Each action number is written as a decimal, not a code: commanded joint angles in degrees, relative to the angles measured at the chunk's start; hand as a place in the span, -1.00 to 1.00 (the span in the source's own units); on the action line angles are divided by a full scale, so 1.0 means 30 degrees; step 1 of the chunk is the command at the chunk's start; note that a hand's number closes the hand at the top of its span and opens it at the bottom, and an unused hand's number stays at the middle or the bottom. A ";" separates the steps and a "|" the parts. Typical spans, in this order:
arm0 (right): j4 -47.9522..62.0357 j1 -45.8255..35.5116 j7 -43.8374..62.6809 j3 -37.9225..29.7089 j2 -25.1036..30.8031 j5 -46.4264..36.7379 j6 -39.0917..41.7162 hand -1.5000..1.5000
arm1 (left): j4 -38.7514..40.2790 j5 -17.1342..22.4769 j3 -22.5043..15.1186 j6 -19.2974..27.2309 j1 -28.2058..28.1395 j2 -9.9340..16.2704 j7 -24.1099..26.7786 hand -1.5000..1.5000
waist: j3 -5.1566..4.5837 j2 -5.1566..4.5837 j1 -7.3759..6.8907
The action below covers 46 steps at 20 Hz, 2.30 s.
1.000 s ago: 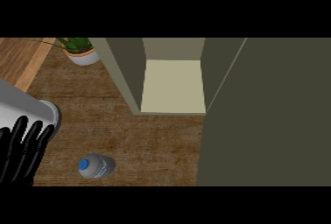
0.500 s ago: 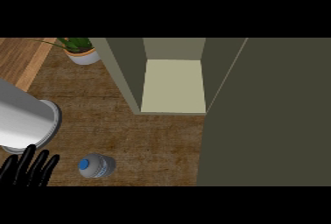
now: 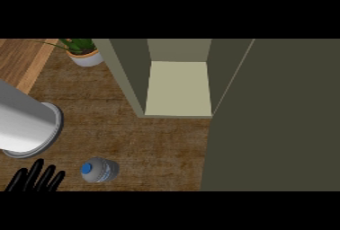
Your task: Pick up the bottled water, place it into the cabinet and close the cabinet
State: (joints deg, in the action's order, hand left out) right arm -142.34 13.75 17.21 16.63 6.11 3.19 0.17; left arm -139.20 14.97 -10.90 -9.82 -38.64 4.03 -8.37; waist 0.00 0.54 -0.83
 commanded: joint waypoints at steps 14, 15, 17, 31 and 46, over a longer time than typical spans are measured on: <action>-0.3000 -0.0394 0.2057 0.0901 0.0331 -0.0841 -0.1480 -1.00 | -0.3321 -0.0795 -0.0613 0.0552 -0.0832 0.0175 0.0750 -1.00 | 0.0001 -0.0046 0.0236; -0.2626 -0.0943 0.2829 0.1486 0.0227 -0.1301 -0.1771 -1.00 | -0.4362 -0.0624 -0.0841 0.0374 -0.1696 0.0442 0.0585 -1.00 | -0.0011 -0.0017 0.0035; -0.3249 -0.0575 0.3137 0.2010 0.0474 -0.1480 -0.1790 -1.00 | -0.3437 -0.0799 -0.0292 0.0855 -0.0944 0.0230 0.0700 -1.00 | -0.0013 -0.0049 0.0225; -0.4703 -0.1530 0.5274 0.2680 0.0954 -0.1792 -0.3072 -1.00 | 0.0872 -0.1005 0.1698 0.1010 0.1536 -0.0002 0.1108 -1.00 | -0.0023 -0.0076 0.0308; -0.4193 -0.2203 0.5026 0.2026 0.1635 -0.0931 -0.2962 -1.00 | 1.0747 -0.2753 0.3855 0.0512 0.6325 -0.0207 0.4940 -1.00 | -0.0008 -0.0138 0.0484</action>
State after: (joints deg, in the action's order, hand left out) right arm -143.74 4.06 28.27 23.19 9.53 0.08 -9.03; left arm -112.64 10.27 1.44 -9.24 -22.15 4.84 3.27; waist -0.06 0.14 0.52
